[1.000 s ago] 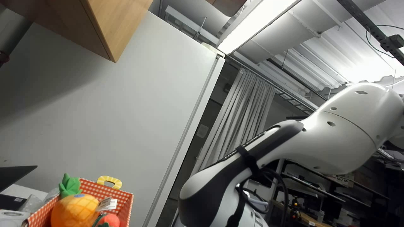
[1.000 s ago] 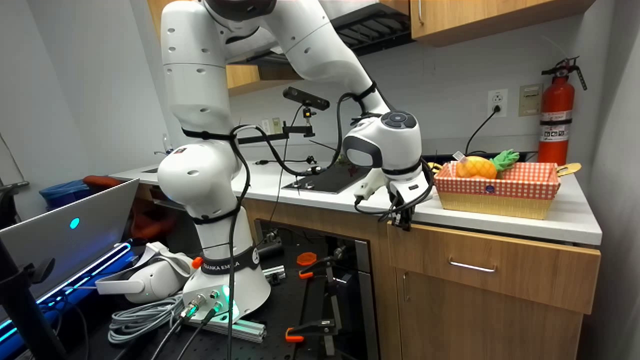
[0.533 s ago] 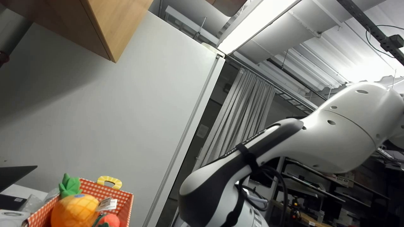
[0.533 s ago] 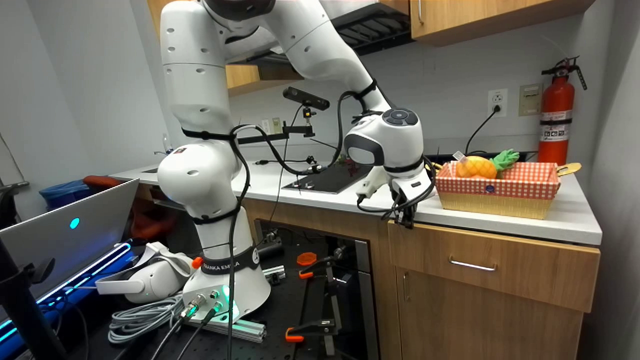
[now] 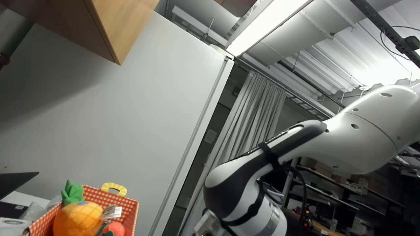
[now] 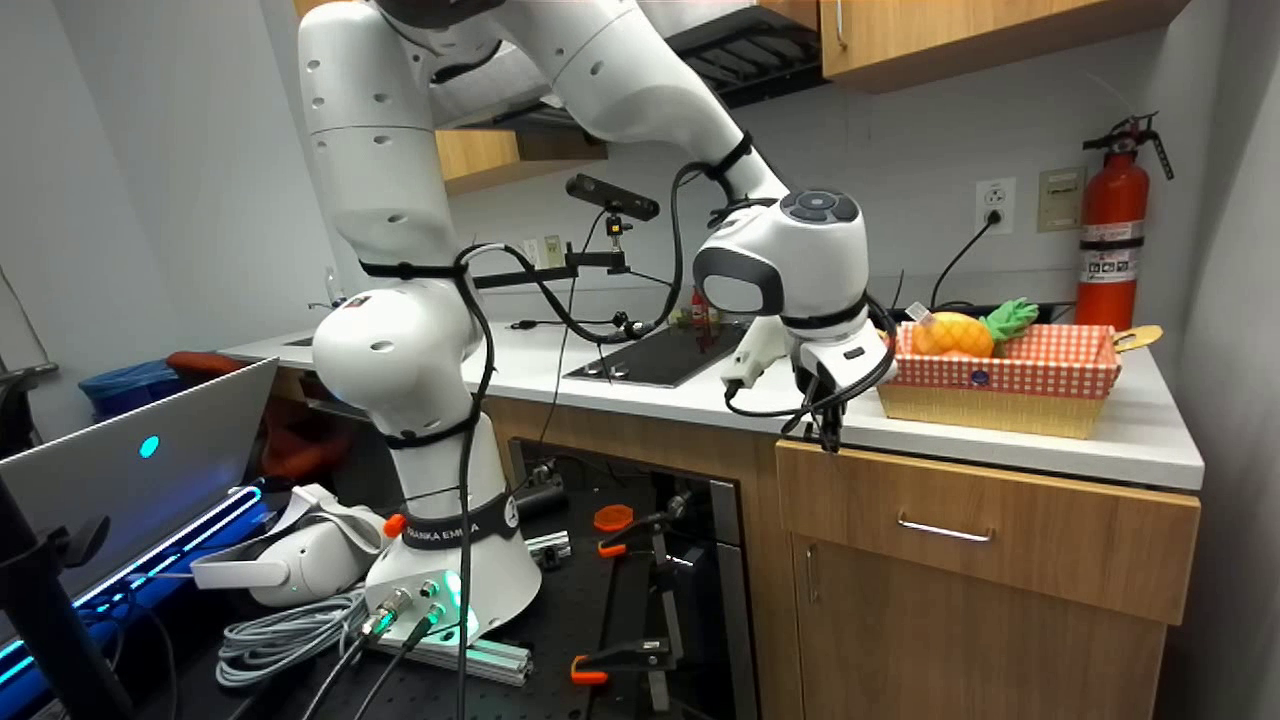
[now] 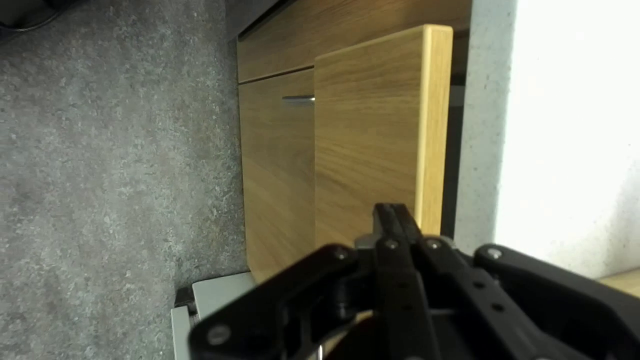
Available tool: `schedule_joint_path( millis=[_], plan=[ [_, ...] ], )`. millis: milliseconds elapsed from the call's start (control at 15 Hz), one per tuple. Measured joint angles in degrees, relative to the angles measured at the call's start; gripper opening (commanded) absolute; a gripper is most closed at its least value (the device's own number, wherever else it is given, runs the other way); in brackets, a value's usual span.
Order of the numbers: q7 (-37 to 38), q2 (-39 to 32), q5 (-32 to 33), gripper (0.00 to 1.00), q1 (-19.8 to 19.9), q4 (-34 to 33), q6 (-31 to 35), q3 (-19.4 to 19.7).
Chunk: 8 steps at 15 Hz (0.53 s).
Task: Close the open drawer, open the drawer then close the drawer again
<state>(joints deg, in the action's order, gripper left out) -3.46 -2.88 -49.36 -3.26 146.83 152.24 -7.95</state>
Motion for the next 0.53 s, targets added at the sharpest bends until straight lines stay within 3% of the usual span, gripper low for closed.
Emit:
schedule_joint_path(
  millis=[533],
  plan=[
    [-0.11, 5.55, 16.99, 0.00, 4.80, -0.47, -9.76, 9.67]
  ],
)
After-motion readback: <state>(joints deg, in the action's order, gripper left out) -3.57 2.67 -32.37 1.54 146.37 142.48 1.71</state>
